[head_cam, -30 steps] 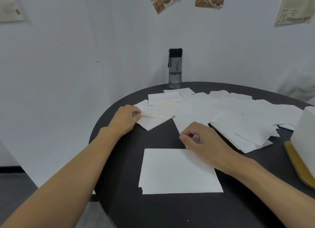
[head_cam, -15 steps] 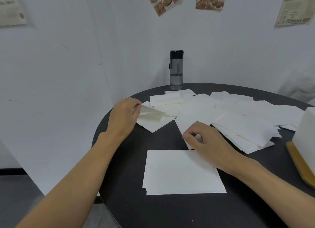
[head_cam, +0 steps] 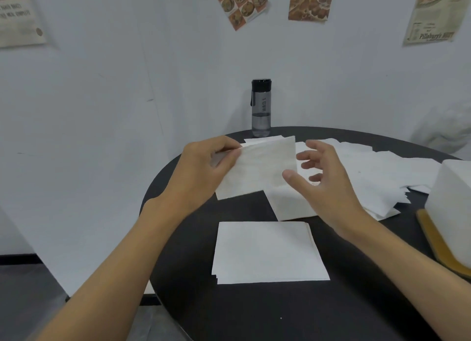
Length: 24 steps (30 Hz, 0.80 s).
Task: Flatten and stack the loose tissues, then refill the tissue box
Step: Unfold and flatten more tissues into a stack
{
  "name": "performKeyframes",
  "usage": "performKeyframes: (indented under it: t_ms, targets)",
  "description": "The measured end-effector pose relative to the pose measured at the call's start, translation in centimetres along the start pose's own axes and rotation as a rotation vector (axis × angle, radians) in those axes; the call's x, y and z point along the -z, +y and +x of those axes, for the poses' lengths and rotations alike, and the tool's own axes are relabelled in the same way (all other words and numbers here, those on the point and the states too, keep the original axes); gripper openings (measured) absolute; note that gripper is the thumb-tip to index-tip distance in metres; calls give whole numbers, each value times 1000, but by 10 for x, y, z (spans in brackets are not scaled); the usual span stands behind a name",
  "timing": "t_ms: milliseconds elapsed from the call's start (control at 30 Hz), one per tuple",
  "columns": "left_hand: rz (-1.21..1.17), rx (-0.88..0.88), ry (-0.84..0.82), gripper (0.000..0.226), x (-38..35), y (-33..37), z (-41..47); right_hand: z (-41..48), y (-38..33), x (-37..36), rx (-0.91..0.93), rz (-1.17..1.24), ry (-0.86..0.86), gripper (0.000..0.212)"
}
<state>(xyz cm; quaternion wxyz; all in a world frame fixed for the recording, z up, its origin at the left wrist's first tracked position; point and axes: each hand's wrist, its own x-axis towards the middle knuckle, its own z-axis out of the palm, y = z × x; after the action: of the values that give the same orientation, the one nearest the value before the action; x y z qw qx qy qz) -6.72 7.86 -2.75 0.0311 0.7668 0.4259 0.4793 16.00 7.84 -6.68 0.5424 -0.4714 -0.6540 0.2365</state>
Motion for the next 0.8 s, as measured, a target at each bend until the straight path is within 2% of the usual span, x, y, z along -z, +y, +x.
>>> performKeyframes:
  t_ms: [67,167,200,300,400,500,600,800]
  targets:
    - [-19,8,-76,10,0,6,-3,1,-5,3,2,24,11,45]
    - [-87,69,-154,8,0,12,-6,1,-7,5,-4,133,-10,9]
    - [-111,91,-152,8,0,11,-7,0,-7,5,-11,148,-20,3]
    - [-148,152,-96,17,4,4,-13,0,-4,6,-47,173,-33,13]
    - [-252,229,-72,24,8,-1,-22,-1,-7,7,-70,234,-82,1]
    - [-331,300,-73,27,10,0,-27,-1,-6,10,-35,245,-146,21]
    - [-386,368,-117,26,11,0,-30,-2,-10,11,-31,222,-193,26]
    - [-294,431,-251,20,5,-1,-46,-5,-12,16,-73,-97,-459,14]
